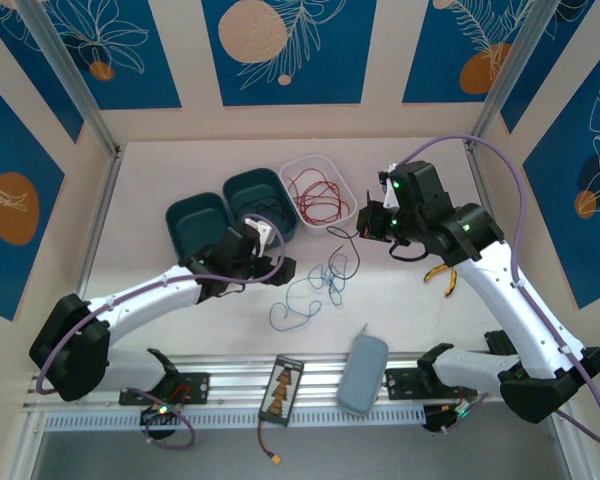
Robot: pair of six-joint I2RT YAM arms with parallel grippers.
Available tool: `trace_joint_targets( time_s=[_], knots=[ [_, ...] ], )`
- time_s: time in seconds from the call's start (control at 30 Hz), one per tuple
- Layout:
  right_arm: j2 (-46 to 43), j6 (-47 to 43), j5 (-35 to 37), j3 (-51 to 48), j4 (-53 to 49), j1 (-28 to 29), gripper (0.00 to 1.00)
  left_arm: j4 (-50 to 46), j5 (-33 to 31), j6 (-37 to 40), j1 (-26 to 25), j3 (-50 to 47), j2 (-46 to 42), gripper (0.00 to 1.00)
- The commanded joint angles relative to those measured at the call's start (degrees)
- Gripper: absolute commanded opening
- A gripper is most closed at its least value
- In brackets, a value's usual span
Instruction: Untangle the cables
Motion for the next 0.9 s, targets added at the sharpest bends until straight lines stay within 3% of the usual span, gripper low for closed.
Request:
trace_joint_targets(
  time_s=[0.0, 0.43, 0.63, 0.87],
  knots=[
    [-0.43, -2.17, -3.27, 3.35, -0.09, -0.17, 0.00, 1.42, -0.89, -0.35, -0.35, -0.31, -1.51, 1.00],
    [-0.76, -8.51, -8.02, 14.87, -4.02, -1.75, 0.00, 2.06, -0.89, -1.08, -0.33, -0.33, -1.26, 1.00],
    [-0.68, -10.21, -6.96, 19.01, -6.30, -2.67, 0.00, 1.60, -2.01, -1.28, -0.29, -0.50, -1.59, 1.00],
    [0.21, -10.64, -7.90, 17.82, -6.84, -3.64, 0.00, 2.51, -2.24, -1.87, -0.21, -0.66, -1.39, 1.00]
  ],
)
